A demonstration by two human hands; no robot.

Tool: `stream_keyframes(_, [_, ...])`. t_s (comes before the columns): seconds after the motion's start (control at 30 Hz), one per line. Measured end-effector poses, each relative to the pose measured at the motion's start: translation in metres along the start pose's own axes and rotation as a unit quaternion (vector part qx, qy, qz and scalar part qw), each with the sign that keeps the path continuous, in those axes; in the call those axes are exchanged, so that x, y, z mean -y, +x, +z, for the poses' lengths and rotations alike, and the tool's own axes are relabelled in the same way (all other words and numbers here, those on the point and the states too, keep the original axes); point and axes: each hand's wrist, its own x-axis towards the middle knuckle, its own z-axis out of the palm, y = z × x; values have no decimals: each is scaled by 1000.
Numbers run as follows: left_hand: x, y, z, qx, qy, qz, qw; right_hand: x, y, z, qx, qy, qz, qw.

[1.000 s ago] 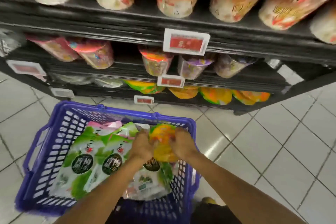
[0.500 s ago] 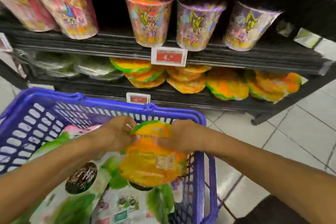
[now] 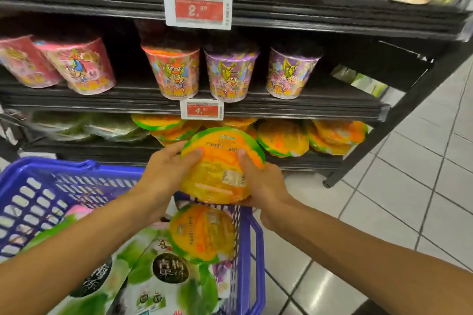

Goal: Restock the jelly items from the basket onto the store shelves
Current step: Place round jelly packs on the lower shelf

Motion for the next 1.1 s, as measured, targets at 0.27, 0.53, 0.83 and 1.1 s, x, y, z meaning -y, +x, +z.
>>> stream_keyframes(0.27, [-2, 43, 79, 60, 102, 7, 993, -6, 33, -38, -160, 72, -28, 984])
stream_keyframes(0.53, [24, 78, 115, 62, 53, -20, 996, -8, 76, -56, -216, 114, 19, 970])
stream_keyframes(0.83, [29, 79, 136, 140, -32, 13, 990, 4, 101, -68, -187, 272, 30, 944])
stream_keyframes(1.1, [27, 87, 132, 201, -58, -24, 978, 6, 110, -70, -230, 199, -63, 951])
